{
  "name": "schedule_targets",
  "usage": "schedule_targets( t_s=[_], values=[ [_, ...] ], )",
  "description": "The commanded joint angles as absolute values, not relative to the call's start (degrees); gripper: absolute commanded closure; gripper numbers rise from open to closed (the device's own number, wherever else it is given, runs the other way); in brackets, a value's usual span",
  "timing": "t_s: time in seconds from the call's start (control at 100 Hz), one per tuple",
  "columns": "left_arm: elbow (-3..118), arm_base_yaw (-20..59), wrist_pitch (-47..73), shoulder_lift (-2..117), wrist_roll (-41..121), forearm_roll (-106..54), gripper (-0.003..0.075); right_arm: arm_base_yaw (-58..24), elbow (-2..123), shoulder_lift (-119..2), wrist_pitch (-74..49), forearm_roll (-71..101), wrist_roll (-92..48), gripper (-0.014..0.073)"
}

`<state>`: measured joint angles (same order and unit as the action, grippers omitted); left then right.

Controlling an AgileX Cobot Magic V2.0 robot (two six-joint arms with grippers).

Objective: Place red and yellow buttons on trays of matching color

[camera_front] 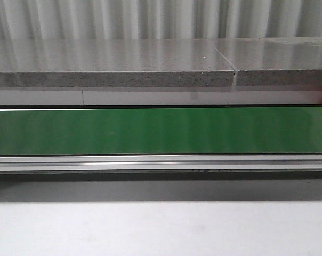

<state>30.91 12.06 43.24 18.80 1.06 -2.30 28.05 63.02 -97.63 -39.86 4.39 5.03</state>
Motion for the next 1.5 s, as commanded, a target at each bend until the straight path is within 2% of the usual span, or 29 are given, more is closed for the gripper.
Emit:
schedule_targets(
  t_s=[0.0,0.29,0.38,0.48,0.58,0.65,0.74,1.16,1.49],
  values=[
    [32.4,12.6,39.4,19.3,0.5,-2.9,0.0741,28.4,64.3,-95.0,-37.9,4.8,4.8,0.0059],
    [32.4,12.6,39.4,19.3,0.5,-2.9,0.0741,28.3,64.3,-89.3,-36.2,4.7,4.1,0.0059],
    [32.4,12.6,39.4,19.3,0.5,-2.9,0.0741,27.1,64.3,-86.4,-36.4,4.7,3.4,0.0085],
    [32.4,12.6,39.4,19.3,0.5,-2.9,0.0741,24.5,64.3,-83.5,-36.4,4.7,2.8,0.023],
    [32.4,12.6,39.4,19.3,0.5,-2.9,0.0741,20.9,64.3,-81.2,-36.9,4.5,1.6,0.0459],
    [32.4,12.6,39.4,19.3,0.5,-2.9,0.0741,18.2,64.3,-79.9,-37.6,4.5,0.7,0.0587],
    [32.4,12.6,39.4,19.3,0.5,-2.9,0.0741,14.7,64.3,-78.2,-38.5,4.4,0.6,0.0704],
    [32.4,12.6,39.4,19.3,0.5,-2.9,0.0741,-4.0,60.9,-70.3,-37.7,3.0,0.0,0.07],
    [32.4,12.6,39.4,19.3,0.5,-2.9,0.0741,-10.2,51.2,-57.2,-36.0,3.0,-1.6,0.07]
  ],
)
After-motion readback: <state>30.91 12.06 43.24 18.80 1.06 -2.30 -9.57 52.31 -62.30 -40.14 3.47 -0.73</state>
